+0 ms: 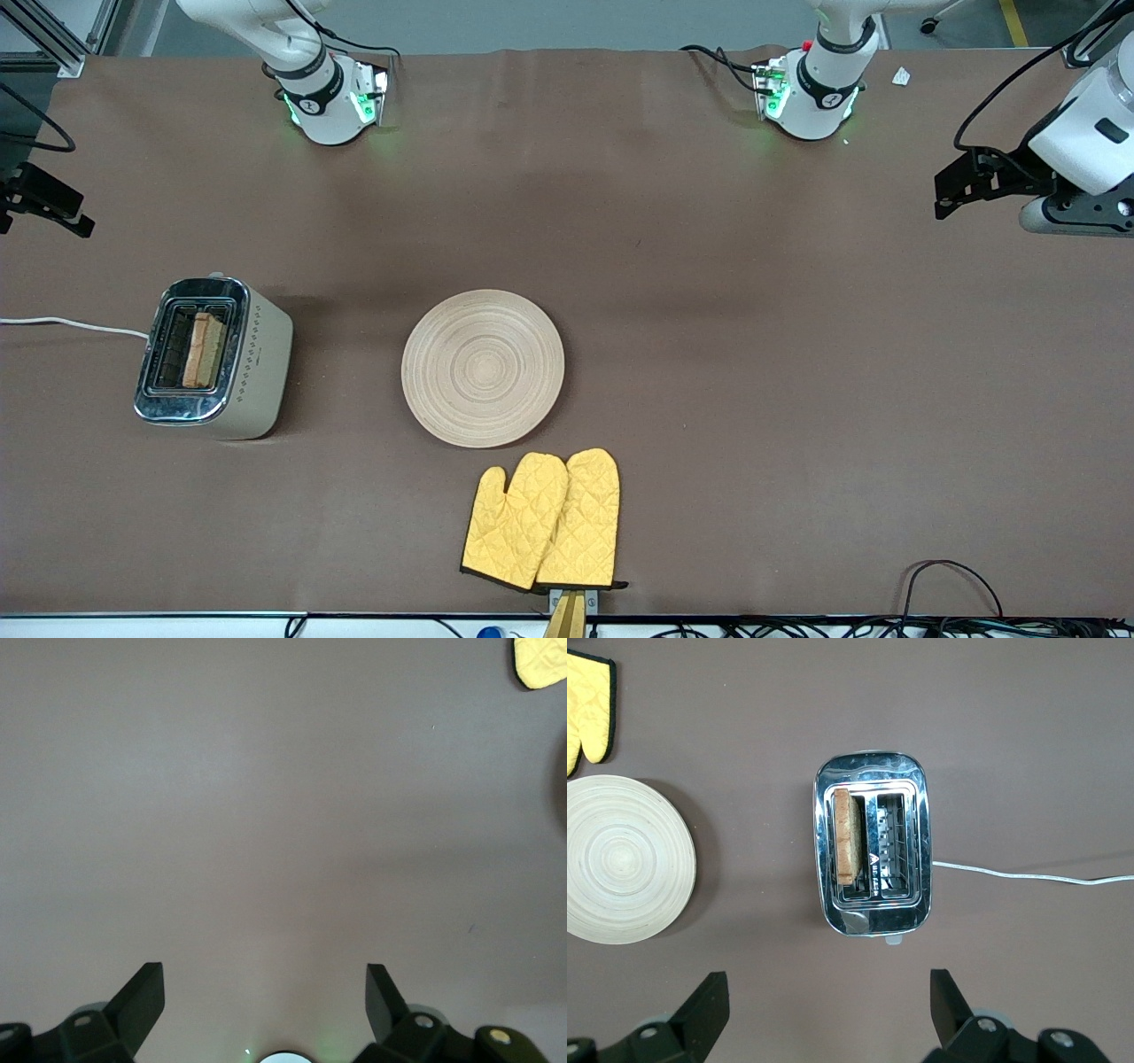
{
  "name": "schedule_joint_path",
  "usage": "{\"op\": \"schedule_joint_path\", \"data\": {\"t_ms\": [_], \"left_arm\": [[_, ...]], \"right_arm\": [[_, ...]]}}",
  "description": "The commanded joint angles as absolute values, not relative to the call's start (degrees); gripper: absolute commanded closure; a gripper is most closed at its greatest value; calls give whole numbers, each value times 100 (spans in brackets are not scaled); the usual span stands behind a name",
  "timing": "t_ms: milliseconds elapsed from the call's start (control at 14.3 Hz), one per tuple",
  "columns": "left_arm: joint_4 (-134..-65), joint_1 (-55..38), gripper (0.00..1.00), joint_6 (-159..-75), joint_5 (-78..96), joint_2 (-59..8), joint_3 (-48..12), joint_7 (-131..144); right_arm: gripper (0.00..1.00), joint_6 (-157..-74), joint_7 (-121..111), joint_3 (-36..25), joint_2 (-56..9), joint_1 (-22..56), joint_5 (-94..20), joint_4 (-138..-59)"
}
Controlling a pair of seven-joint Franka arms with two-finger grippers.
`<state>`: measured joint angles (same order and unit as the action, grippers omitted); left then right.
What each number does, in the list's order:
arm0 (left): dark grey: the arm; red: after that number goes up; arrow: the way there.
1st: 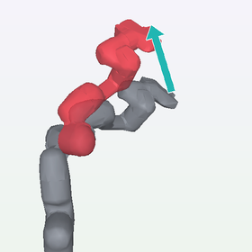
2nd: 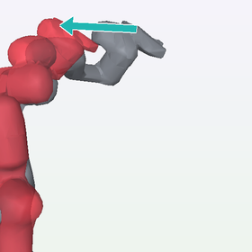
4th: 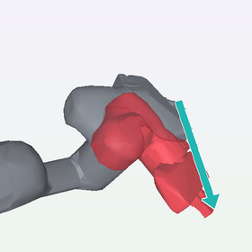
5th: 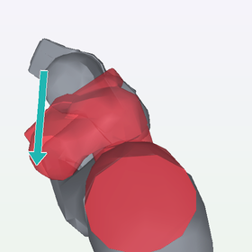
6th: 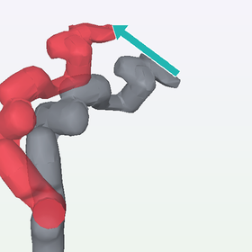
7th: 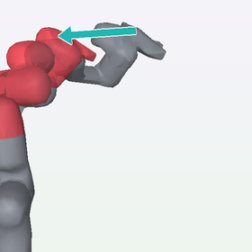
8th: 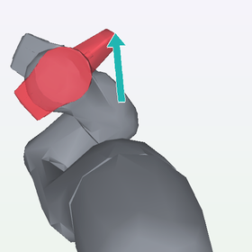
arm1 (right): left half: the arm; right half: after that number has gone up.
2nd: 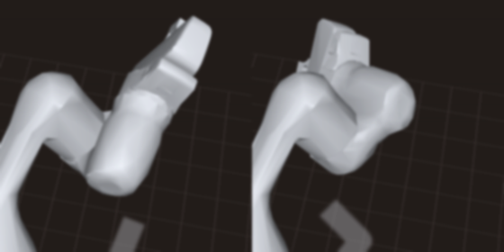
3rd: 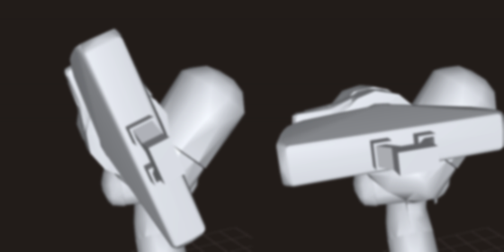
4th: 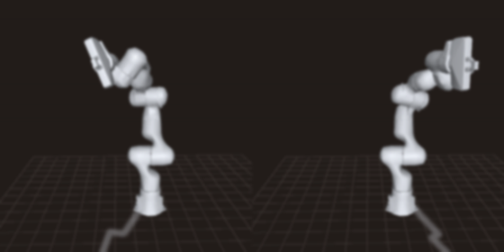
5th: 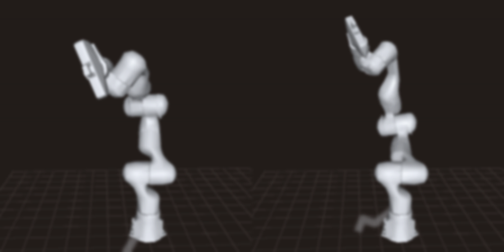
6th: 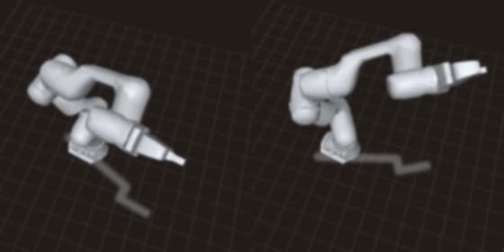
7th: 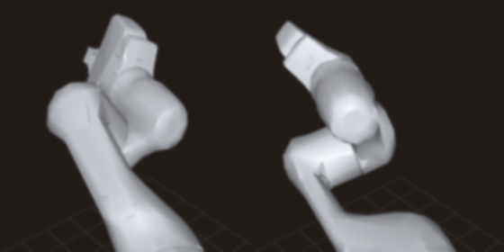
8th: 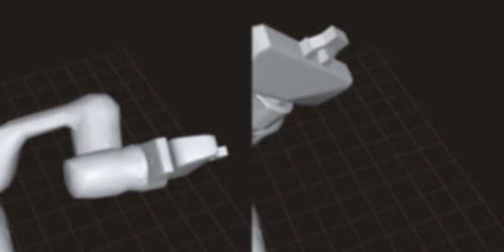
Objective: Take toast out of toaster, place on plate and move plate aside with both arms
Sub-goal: 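Move the right gripper toward the toaster while the left gripper lowers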
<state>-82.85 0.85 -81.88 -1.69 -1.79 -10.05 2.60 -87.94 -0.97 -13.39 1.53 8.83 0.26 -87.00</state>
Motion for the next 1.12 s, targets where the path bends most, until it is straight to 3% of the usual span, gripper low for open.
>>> {"op": "schedule_joint_path", "data": {"t_ms": [0, 488, 767, 1047], "left_arm": [[-8271, 105, 0, -8104, -88, -114, -1019, 299], [-7989, 97, 0, -8121, 79, -457, -967, 290], [-7998, 141, 0, -8139, 114, -466, -967, 334], [-8007, 158, 0, -8252, 158, -597, -967, 404]], "right_arm": [[0, -8833, -88, -1336, 211, 888, 105, -8789], [0, -8815, -114, -1380, 167, 818, 45, -8789], [0, -8885, -175, -1380, -350, 747, -26, -9016], [0, -9859, -193, -1371, -772, 817, -35, -9719]]}}
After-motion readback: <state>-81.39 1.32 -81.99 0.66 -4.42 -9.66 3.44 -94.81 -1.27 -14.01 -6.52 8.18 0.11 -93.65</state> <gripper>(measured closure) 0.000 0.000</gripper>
